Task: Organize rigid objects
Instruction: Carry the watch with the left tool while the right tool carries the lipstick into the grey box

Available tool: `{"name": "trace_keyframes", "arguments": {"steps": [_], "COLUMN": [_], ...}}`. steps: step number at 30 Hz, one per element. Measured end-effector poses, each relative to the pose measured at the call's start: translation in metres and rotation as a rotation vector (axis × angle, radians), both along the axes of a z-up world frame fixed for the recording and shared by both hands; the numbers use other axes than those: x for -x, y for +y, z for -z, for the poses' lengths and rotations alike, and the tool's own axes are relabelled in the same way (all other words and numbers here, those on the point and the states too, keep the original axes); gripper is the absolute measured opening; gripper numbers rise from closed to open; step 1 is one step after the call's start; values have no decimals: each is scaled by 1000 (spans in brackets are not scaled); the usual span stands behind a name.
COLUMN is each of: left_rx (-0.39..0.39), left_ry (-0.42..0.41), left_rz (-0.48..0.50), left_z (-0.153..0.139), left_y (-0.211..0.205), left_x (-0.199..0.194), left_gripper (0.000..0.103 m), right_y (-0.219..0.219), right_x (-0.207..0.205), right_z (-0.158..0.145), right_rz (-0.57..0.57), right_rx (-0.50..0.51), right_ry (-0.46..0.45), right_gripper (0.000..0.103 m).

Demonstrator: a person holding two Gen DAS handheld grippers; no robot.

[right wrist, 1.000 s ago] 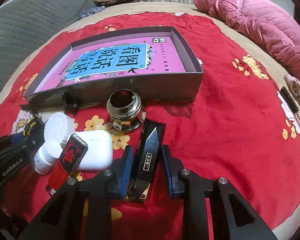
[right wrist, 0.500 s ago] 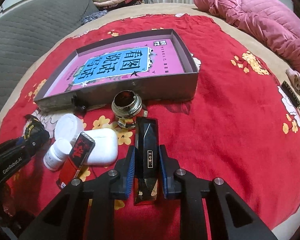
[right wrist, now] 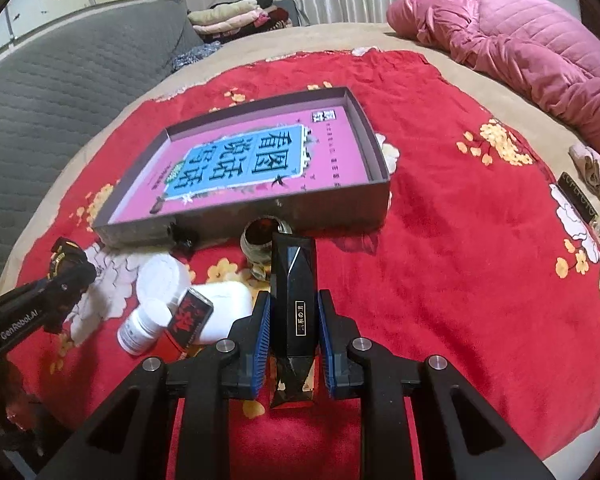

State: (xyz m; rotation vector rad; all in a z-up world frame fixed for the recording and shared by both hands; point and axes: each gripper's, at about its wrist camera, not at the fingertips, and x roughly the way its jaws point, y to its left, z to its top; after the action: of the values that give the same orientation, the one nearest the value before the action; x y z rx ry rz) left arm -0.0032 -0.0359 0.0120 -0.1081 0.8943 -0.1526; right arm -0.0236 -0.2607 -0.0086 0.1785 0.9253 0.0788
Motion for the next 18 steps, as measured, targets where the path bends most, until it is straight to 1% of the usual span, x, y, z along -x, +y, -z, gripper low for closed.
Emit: {"name": "trace_keyframes", "arguments": {"steps": [5,8,13,18], "left_rx": [-28,-30,-34,-59], "left_ry": [-47,-68,-100,-119], "left_rz": [6,7,4,13], "left_z": [-16,-23,-36,-43], "left_y": [-4,-6,-8,-10], "left_x": [-11,-21,-46,-77], "left_gripper": [18,18,18,18], "right_y": [0,-2,-9,-19], "right_x": [-8,-18,-36,-57], "right_z": [-13,-21,-39,-48], "right_rz": [-4,-4,14,35], "right_rx": [-1,2,24,27], "right_ry": [-39,-61,-115,-132], "right_gripper": [22,22,22,22]}}
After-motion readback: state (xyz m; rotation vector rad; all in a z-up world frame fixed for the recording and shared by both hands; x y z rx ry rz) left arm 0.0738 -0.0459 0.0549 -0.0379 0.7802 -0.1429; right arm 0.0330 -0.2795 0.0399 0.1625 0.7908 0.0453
